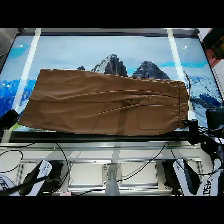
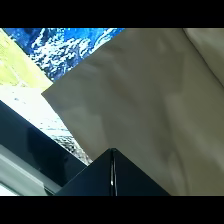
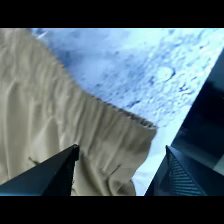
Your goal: Fold the clothes and pants, and hang the long-sleeved shirts on hangers.
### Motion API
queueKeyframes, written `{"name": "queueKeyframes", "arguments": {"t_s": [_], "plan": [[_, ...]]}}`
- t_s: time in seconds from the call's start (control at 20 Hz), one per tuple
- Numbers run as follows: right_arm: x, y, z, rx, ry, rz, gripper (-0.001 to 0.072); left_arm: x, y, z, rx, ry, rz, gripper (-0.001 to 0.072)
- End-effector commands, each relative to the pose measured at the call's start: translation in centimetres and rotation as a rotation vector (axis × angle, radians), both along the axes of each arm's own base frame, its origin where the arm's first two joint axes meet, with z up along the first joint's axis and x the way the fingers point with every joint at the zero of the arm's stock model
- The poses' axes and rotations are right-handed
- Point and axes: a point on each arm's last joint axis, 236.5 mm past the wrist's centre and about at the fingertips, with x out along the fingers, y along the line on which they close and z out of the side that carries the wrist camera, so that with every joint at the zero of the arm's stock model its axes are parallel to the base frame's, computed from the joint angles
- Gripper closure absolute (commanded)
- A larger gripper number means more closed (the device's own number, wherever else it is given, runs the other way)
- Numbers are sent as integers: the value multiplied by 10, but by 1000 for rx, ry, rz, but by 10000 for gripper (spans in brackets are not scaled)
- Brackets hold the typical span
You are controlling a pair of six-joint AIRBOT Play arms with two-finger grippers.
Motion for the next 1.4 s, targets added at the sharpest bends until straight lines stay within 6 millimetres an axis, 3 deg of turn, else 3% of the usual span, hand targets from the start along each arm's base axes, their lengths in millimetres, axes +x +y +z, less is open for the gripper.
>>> {"name": "queueKeyframes", "arguments": {"t_s": [0.0,0.1,0.2,0.3,0.4,0.45,0.7,0.85,1.0,1.05,1.1,1.15,1.35], "plan": [[8,1,-11,71,-17,-44,123,0,0,0,0,-3,1,696],[19,3,-9,101,-68,-54,131,0,0,0,0,-3,2,696],[26,-1,-7,79,-100,-40,197,0,0,0,0,-3,2,696],[29,0,-4,58,-122,-9,346,1,2,1,-10,-13,35,696],[31,5,-2,60,-134,24,607,7,15,8,-30,-78,171,696],[31,7,-2,65,-136,30,682,10,21,12,-32,-106,217,696],[32,8,1,59,-144,39,683,3,32,13,-85,-137,354,697],[32,13,3,78,-149,55,683,-22,48,5,-112,-106,436,698],[32,16,3,85,-151,61,683,-50,53,-23,-195,-14,487,695],[32,16,3,86,-152,61,683,-56,50,-36,-238,22,497,602],[32,17,4,88,-152,63,683,-59,45,-48,-278,56,496,300],[33,18,4,92,-154,67,683,-59,38,-60,-317,91,469,140],[33,22,5,106,-157,79,683,-30,22,-89,-465,42,395,149]]}}
